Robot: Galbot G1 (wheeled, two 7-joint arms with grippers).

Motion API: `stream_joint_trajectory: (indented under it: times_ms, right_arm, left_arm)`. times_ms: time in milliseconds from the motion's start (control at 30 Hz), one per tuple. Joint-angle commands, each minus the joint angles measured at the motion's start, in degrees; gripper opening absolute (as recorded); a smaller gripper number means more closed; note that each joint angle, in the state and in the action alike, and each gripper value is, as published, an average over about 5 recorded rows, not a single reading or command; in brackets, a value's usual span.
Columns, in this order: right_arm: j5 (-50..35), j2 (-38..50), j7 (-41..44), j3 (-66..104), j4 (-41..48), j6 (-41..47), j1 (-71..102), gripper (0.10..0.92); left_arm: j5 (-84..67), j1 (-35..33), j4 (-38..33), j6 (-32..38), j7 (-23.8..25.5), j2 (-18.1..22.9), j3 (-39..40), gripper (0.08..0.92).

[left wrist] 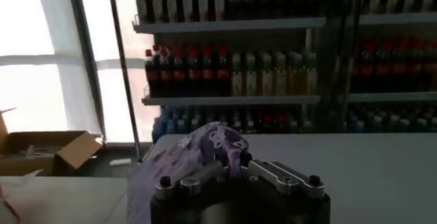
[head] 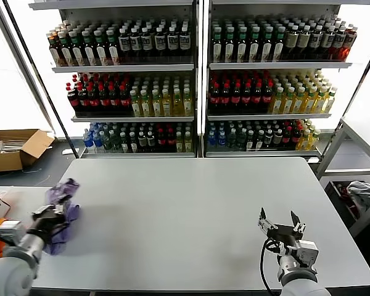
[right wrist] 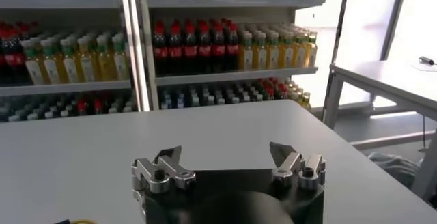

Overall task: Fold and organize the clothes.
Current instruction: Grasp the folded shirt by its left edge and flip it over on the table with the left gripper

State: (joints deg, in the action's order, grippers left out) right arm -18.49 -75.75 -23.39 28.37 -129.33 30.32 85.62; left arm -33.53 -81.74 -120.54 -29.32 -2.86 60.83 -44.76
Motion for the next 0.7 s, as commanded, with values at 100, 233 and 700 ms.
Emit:
stream_joint_trajectory:
  times_ms: [100, 233, 700]
  right_arm:
    - [2.1, -1.4, 0.3, 1.0, -0.3, -0.2, 3.8, 0.823]
    - [3.5, -2.1, 0.3, -0.2, -0.1, -0.2, 4.0, 0.823]
    - [5.1, -2.6, 0.8, -2.4, 0.3, 0.1, 3.7, 0.823]
  left_arm:
    - [21.4, 4.4, 4.6, 3.0, 0.1, 14.2, 35.5, 0.119]
    - [26.5, 8.8, 15.1, 6.0, 1.8, 16.7, 39.2, 0.119]
    - [16.3, 13.6, 15.3, 10.5, 2.6, 17.6, 38.9, 0.223]
